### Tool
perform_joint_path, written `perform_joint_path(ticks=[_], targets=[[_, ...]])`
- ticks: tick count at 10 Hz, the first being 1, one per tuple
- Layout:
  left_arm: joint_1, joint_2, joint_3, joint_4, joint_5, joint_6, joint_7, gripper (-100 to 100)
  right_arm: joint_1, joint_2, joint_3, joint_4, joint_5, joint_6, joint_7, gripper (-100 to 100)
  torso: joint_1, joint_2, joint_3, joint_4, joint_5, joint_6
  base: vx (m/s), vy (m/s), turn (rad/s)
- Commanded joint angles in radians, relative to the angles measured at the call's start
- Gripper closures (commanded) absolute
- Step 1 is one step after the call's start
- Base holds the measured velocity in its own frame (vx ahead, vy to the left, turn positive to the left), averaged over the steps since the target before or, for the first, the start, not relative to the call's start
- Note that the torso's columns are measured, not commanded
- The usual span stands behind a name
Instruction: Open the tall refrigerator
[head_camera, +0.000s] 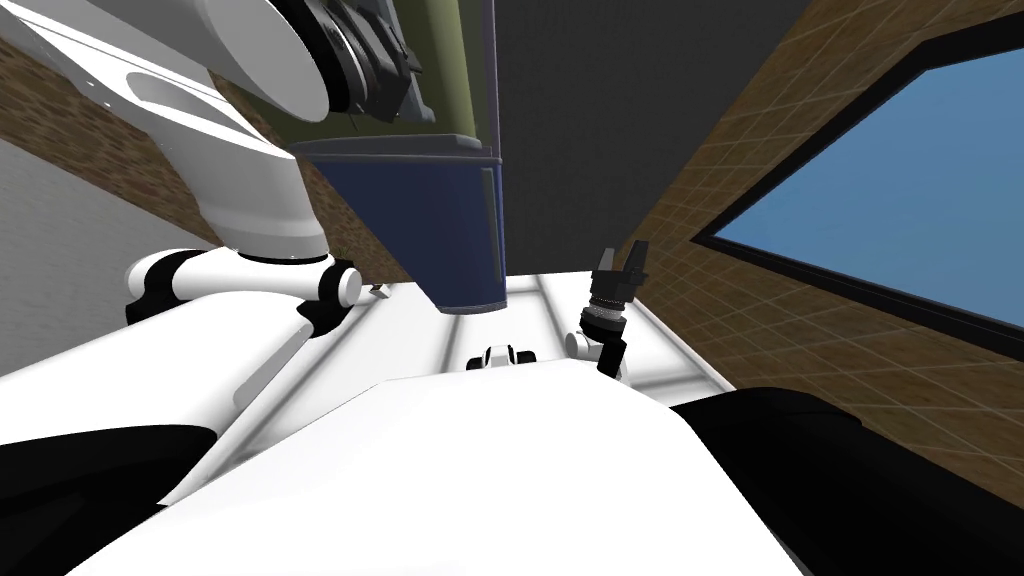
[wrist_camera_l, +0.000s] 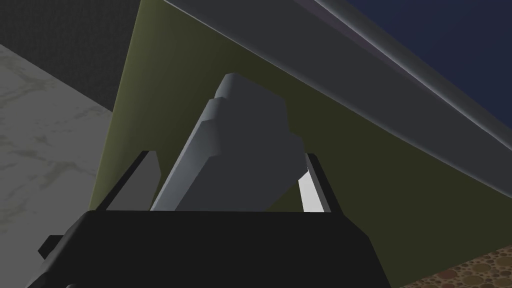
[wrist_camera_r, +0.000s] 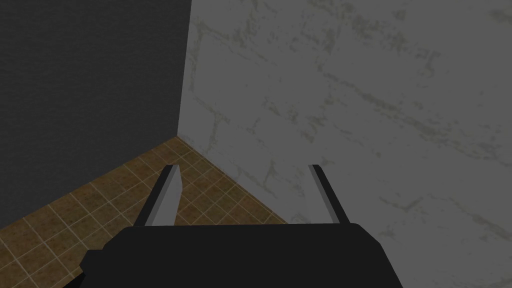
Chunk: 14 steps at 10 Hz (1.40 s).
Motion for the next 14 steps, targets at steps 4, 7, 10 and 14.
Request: perform_joint_path(ticks=[4, 7, 10, 14], targets=[[0.022, 0.114, 0.001, 0.019, -0.002, -0.118, 0.093, 100, 0.000, 0.000, 0.000, 0.000, 0.000, 0.000, 0.000, 0, 0.002, -0.010, -0.012, 0.008, 0.000, -0.003, -0.010, -0.001, -0.002], [0.022, 0.156, 0.001, 0.019, -0.002, -0.118, 0.093, 100, 0.000, 0.000, 0.000, 0.000, 0.000, 0.000, 0.000, 0, 0.012, -0.004, -0.007, 0.011, 0.004, -0.007, 0.007, -0.012, -0.004], [-0.006, 0.119, -0.043, -0.031, 0.076, -0.070, 0.088, 100, 0.000, 0.000, 0.000, 0.000, 0.000, 0.000, 0.000, 0, 0.003, 0.000, 0.000, 0.003, 0.000, 0.002, -0.076, 0.179, -0.095], [-0.055, 0.113, -0.066, -0.076, 0.185, -0.013, 0.080, 100, 0.000, 0.000, 0.000, 0.000, 0.000, 0.000, 0.000, 0, -0.017, -0.010, -0.008, -0.001, -0.008, 0.004, -0.098, 0.230, -0.052]])
